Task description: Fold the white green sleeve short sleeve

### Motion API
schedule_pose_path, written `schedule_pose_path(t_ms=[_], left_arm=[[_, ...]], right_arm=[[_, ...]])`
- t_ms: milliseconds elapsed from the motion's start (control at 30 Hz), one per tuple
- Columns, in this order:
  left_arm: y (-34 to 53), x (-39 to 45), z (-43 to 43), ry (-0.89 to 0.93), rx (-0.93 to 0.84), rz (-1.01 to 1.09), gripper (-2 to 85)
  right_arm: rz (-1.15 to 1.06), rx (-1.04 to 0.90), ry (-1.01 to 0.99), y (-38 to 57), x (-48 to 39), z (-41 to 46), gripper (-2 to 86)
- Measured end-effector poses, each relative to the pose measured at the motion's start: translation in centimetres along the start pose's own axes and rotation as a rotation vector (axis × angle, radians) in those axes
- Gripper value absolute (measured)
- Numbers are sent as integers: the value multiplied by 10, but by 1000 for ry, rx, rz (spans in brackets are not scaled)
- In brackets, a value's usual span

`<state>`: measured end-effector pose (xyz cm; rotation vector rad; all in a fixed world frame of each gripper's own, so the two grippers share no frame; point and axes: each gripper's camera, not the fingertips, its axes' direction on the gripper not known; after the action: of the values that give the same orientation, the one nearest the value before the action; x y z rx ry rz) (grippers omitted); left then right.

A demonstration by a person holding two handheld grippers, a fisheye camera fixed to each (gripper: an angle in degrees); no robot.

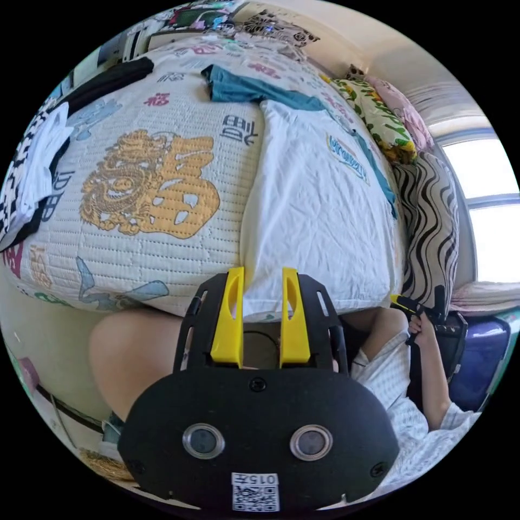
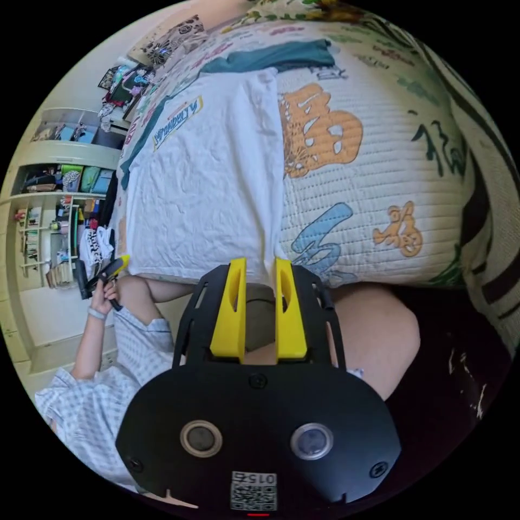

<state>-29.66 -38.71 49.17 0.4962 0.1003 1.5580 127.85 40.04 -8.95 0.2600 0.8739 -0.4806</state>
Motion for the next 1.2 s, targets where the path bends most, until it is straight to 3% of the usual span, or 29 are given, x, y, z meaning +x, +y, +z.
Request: schedule_pose_path(t_ms=[100,267,400,733,933,1200], left_arm=[[-6,8,18,-101,6,-16,53],[-12,6,27,12,-6,4,3],[-14,11,30,21,0,59,0],[-47,40,117,-211,-159,128,10],[-58,36,147,-138,-160,86,24],[-45,26,139,-61,137,-57,55]], right_arm=[[59,-75,-40,-3,18,-7,30],[-20,-46,-14,13,23,-53,0],[-128,-74,171,28,17,-79,-4],[-144,-247,392,19,10,-88,-2],[-151,-247,444,24,7,-111,0],[-45,-179,388,42,27,-163,-3]])
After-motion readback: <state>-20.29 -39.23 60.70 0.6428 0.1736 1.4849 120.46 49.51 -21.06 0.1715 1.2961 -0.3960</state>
